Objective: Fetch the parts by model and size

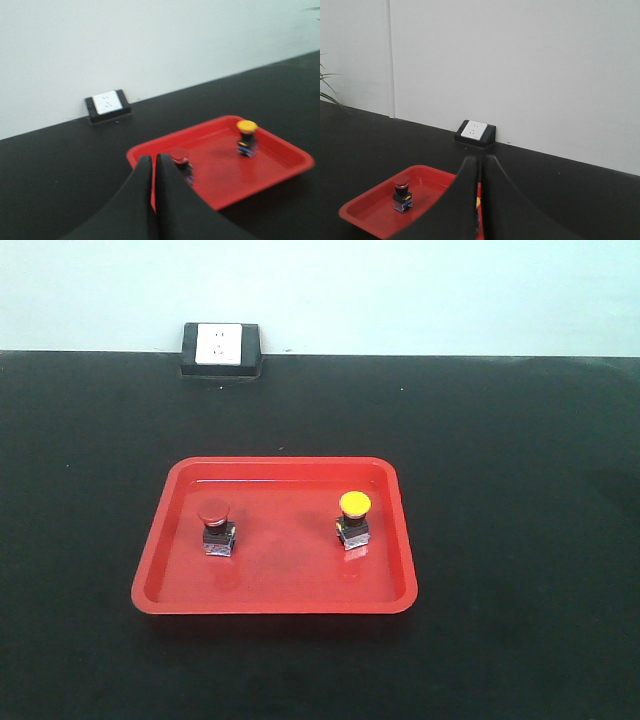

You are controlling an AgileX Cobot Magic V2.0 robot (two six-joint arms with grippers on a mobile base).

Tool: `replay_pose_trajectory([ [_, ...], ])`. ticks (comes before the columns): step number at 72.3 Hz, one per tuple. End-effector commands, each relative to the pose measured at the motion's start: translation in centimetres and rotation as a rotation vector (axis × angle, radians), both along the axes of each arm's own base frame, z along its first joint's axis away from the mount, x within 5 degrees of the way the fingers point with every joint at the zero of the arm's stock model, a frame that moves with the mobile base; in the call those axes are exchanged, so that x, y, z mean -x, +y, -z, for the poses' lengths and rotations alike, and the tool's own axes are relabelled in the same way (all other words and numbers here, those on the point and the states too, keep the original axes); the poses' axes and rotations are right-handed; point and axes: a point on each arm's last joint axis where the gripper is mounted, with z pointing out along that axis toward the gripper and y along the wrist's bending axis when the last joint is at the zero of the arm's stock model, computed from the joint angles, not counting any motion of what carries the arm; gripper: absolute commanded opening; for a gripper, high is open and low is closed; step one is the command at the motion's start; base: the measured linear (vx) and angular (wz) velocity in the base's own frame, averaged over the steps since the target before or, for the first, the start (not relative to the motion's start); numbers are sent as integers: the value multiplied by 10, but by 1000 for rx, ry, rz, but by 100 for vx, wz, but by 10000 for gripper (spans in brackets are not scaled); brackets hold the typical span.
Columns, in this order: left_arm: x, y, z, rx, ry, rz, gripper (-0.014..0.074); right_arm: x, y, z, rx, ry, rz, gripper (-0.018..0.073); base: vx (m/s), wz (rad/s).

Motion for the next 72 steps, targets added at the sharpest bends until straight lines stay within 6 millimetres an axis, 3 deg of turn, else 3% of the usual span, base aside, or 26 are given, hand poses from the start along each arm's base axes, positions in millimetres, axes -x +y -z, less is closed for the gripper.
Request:
replay_pose_trajectory([
  [1,-7,-1,-2,49,-138,-49,-6,0,-1,-14,-23,-77,16,-10,0,0],
  [12,-30,-4,39,116,-142,-123,-6,0,-1,-14,-23,-77,16,-10,0,0],
  [27,-47,-3,92,192,-162,-178,-6,0,-1,-14,-23,-77,16,-10,0,0],
  [72,-47,-2,96,165,-116,-211,-6,0,-1,-14,-23,-76,16,-10,0,0],
])
